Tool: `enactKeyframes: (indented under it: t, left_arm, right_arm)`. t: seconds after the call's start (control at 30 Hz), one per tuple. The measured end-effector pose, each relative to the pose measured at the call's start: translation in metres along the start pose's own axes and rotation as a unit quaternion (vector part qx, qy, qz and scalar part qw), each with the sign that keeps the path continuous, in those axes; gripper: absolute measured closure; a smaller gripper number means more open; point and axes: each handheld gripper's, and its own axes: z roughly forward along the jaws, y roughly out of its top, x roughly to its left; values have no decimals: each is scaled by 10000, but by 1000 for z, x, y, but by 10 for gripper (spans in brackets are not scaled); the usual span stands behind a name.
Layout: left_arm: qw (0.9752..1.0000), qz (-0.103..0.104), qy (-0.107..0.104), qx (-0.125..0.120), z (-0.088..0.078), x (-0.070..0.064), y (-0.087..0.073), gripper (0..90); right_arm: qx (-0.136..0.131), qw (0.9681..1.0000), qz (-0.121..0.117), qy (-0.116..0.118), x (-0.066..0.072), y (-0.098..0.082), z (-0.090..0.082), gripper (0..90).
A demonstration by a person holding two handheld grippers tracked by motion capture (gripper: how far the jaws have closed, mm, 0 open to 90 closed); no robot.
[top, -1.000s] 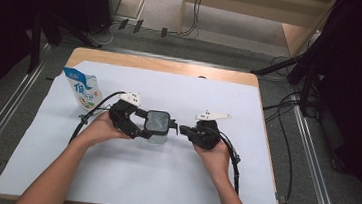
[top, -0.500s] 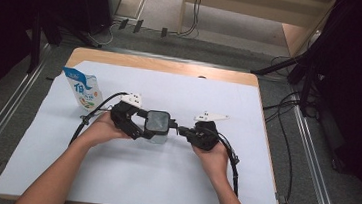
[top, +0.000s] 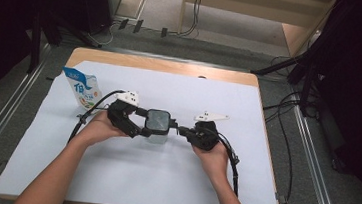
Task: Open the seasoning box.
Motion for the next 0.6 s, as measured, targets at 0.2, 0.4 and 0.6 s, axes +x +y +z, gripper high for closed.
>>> enactKeyframes:
  t: [0.2, 0.4, 0.6]
  left_arm:
    - [10000, 31, 43, 16, -3, -2, 1, 177]
    - [10000, 3, -12, -43, -15, 1, 0, 297]
    - [9998, 43, 174, 89, -18, -3, 2, 352]
  right_arm:
    - [1, 10000, -5, 6, 0, 0, 0, 900]
    - [-6, 10000, -1, 16, 0, 0, -1, 900]
    - [-7, 10000, 1, 11, -1, 1, -2, 900]
